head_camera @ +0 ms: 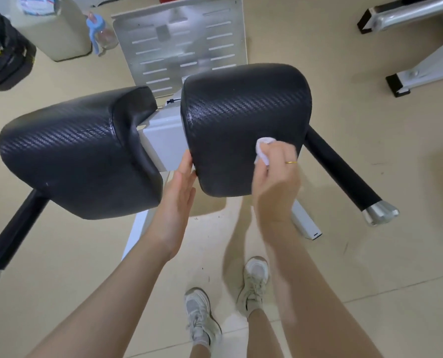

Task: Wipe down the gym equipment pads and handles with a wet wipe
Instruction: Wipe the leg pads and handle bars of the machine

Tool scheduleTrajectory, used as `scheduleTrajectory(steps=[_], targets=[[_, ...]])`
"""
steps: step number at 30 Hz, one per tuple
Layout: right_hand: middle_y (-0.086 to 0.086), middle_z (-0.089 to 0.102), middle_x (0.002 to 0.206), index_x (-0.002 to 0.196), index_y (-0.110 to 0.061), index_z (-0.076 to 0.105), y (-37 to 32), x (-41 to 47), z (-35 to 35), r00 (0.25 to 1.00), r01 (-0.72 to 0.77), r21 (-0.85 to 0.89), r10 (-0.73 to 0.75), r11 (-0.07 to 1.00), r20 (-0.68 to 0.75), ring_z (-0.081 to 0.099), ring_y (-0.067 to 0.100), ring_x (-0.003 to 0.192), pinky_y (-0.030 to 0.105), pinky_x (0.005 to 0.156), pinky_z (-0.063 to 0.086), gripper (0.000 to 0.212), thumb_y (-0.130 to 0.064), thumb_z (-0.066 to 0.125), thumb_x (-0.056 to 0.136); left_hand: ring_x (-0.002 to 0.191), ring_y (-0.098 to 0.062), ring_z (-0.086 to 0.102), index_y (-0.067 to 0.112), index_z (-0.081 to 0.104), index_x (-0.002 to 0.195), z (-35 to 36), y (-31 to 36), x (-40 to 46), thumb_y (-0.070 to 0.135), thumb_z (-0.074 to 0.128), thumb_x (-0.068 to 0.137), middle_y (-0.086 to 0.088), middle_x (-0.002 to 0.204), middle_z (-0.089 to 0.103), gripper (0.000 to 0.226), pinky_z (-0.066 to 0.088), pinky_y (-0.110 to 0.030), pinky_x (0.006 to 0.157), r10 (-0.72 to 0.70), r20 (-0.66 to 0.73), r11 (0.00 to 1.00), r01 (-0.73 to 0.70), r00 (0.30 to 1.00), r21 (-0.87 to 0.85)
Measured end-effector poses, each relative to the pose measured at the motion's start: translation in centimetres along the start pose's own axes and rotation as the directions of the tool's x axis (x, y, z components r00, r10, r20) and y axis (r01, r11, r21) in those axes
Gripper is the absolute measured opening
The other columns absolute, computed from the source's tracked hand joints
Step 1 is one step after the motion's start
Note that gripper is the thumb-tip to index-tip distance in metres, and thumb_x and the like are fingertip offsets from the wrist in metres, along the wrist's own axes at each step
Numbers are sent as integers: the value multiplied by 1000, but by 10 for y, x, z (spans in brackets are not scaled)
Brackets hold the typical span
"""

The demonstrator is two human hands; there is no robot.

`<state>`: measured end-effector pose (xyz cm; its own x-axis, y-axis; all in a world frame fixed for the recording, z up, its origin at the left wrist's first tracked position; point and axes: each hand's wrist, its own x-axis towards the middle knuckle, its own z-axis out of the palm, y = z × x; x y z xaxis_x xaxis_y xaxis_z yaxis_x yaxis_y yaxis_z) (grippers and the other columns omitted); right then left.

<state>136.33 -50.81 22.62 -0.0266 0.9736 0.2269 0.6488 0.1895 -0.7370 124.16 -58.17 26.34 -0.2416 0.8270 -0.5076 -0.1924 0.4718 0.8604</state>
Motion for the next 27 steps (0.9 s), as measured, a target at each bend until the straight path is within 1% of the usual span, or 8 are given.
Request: scheduleTrajectory(steps=[5, 8, 10, 14, 18, 21, 24, 27], targets=[[3, 64, 91, 90, -10, 67, -19, -54, 46, 997, 75, 6, -76, 997, 6, 56, 22, 74, 17, 69, 37, 25, -3, 45, 80, 124, 6, 45, 66, 43, 110, 5, -1, 0, 47, 18, 99, 44, 119, 50, 34, 28, -37, 112, 12, -17, 1000, -12, 1000, -15], [8, 62, 94, 96, -9, 63, -15, -74, 58, 967, 153, 22, -154, 988, 201, 53, 22, 82, 23, 71, 43, 27, 2, 48, 77, 118, 6, 51, 63, 43, 114, 4, -5, 1, 45, 20, 99, 42, 117, 53, 33, 36, -32, 105, 26, -14, 1000, -26, 1000, -17], [8, 60, 89, 94, -14, 57, -6, -71, 49, 980, 153, 42, -157, 987, 126, 53, 20, 76, 24, 68, 43, 29, 7, 50, 74, 125, 7, 43, 60, 35, 126, 0, -7, -1, 46, 16, 99, 43, 126, 46, 36, 29, -34, 111, 30, 15, 1000, -30, 999, -5], [8, 54, 86, 83, -3, 59, 29, -36, 10, 984, -67, 140, 88, 988, -153, 52, 25, 67, 38, 55, 45, 18, 8, 46, 79, 135, 4, 30, 53, 31, 136, -2, -9, -4, 48, 19, 98, 34, 141, 37, 40, 14, -39, 118, 2, 24, 1000, -2, 1000, -6], [3, 51, 87, 83, -8, 54, 32, -29, 15, 966, -131, 115, 152, 985, -208, 47, 18, 69, 23, 59, 40, 19, 4, 39, 84, 129, 8, 34, 65, 30, 128, 9, -7, -4, 57, 21, 96, 45, 129, 39, 34, 17, -38, 116, -20, 7, 999, 20, 1000, 30], [-2, 51, 94, 87, -9, 59, 16, -58, 40, 985, -145, 151, 157, 978, -74, 51, 13, 80, 13, 69, 34, 24, 10, 44, 81, 130, 6, 36, 67, 30, 125, 14, -10, -2, 52, 22, 98, 47, 126, 41, 32, 25, -38, 111, 23, -15, 1000, -23, 1000, 20], [6, 58, 102, 95, -8, 62, 13, -91, 64, 984, -40, 92, 24, 995, 174, 58, 21, 83, 17, 64, 38, 28, 9, 48, 78, 122, 10, 43, 65, 33, 123, 18, -13, -1, 48, 23, 99, 44, 124, 45, 31, 34, -34, 103, 46, -50, 998, -44, 998, 37], [2, 56, 93, 83, -26, 55, 30, -82, 49, 987, -75, 140, 54, 987, 150, 50, 13, 80, 17, 61, 35, 36, 7, 45, 74, 125, 9, 39, 64, 30, 128, 17, -15, 2, 52, 22, 97, 43, 130, 40, 34, 30, -36, 108, 16, -83, 1000, -15, 996, 8]])
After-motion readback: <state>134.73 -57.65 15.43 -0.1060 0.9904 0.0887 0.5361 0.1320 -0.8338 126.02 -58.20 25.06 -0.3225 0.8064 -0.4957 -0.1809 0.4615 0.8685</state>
